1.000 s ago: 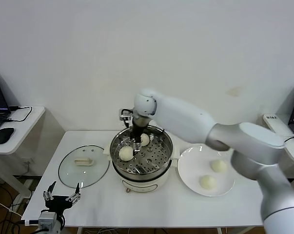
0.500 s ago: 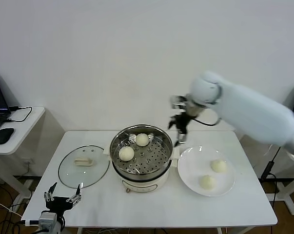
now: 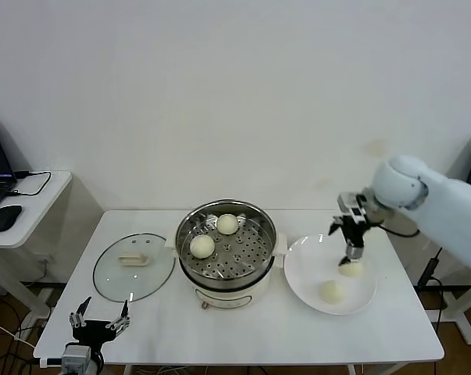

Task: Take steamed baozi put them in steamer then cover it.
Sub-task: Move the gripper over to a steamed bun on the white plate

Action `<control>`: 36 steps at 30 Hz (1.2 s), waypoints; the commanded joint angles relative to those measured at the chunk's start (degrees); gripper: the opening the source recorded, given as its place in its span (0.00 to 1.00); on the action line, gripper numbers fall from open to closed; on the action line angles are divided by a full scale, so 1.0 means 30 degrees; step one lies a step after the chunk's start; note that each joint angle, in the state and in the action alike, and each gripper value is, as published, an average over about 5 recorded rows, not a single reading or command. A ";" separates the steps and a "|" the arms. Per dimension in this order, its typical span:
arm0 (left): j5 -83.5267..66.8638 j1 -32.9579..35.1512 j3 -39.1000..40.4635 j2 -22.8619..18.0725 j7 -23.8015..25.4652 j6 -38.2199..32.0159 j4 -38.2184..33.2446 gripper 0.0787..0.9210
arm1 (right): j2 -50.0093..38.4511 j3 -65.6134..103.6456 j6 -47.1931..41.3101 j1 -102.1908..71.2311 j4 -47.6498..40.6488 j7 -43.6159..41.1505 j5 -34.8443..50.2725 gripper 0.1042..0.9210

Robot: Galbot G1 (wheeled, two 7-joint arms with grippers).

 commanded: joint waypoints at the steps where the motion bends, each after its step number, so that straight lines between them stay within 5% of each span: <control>1: 0.0140 0.0120 0.0013 -0.0045 -0.0010 -0.0010 0.0003 0.88 | -0.0510 0.2064 0.0375 -0.4105 -0.0655 0.0182 -0.2068 0.88; 36: 0.0424 -0.0348 0.0030 -0.0121 -0.0048 -0.0037 0.1376 0.88 | 0.3569 0.2259 0.0638 -0.5818 -0.4387 0.1694 -0.3196 0.88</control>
